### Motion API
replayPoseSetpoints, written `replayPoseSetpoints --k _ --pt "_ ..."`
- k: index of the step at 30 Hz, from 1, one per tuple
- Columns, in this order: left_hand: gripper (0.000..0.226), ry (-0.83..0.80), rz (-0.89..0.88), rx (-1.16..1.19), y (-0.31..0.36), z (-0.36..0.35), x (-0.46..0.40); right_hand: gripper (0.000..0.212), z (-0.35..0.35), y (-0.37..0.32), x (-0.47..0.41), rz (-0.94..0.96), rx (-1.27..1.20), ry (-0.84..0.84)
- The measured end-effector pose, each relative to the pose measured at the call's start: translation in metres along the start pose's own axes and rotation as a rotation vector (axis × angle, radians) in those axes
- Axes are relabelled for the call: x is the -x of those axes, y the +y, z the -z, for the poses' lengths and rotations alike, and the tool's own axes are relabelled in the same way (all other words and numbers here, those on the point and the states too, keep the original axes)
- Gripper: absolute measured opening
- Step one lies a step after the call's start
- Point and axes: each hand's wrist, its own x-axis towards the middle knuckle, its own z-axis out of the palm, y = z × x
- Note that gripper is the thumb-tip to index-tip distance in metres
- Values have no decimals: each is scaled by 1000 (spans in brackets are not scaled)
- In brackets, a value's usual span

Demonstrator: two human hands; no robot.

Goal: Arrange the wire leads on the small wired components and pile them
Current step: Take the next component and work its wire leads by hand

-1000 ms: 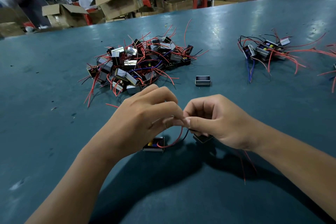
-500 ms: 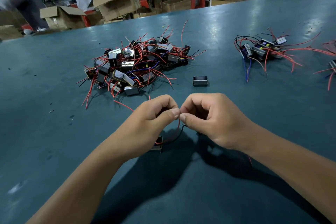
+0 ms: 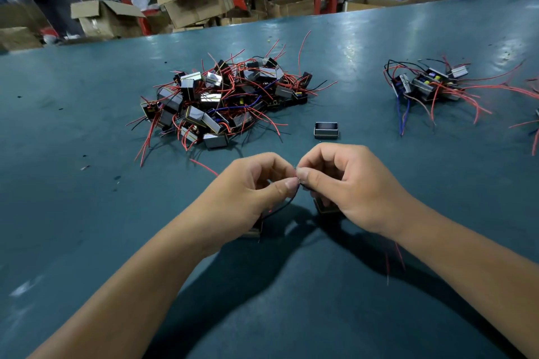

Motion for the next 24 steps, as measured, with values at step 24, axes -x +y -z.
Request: replayPoseSetpoints --k 24 --pt "17 91 -76 -168 -5 18 -2 6 16 3 0 49 199 -26"
